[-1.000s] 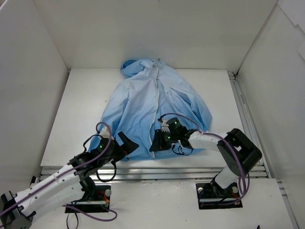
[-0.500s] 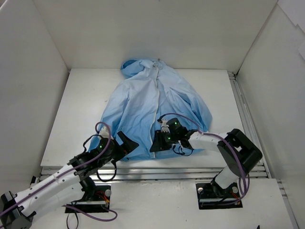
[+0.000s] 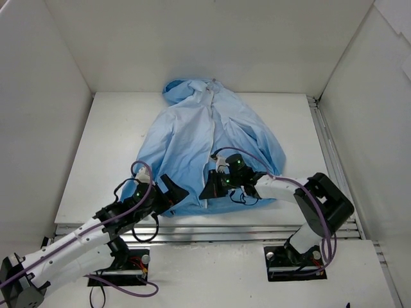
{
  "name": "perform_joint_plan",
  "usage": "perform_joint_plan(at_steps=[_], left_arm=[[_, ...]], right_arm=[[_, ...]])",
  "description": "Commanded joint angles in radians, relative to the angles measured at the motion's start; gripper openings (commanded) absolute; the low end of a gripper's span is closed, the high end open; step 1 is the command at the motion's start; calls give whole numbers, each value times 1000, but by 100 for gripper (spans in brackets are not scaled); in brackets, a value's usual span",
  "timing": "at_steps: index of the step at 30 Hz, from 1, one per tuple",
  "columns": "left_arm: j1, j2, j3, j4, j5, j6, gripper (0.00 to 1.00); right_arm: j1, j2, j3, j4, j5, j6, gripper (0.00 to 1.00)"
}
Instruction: Zip up the jacket
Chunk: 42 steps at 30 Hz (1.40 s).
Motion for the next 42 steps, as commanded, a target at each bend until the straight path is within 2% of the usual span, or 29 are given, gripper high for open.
perform_joint_plan(at_steps=[1,8,11,20,24,38,42], left_arm=[[-7,21,90,69,-7,89,95],[-7,92,183,162,52,228,95],[-7,139,212,191,61,235,95],[15,179,165,325,87,232,97],[55,164,102,429,168,230,96],[76,233,30,686,328,258,87],[76,254,41,721,355,271,79]], right_arm=[[-38,-127,46,89,-88,15,0],[-67,-182,71,131,-168,24,0],[-78,-195,60,182,-198,53,0],[-109,-216,71,242,-258,93,0],[-127,-224,68,259,-292,116,0],[-170,-213,69,314,-366,165,0],[-169,-211,68,320,-376,168,0]])
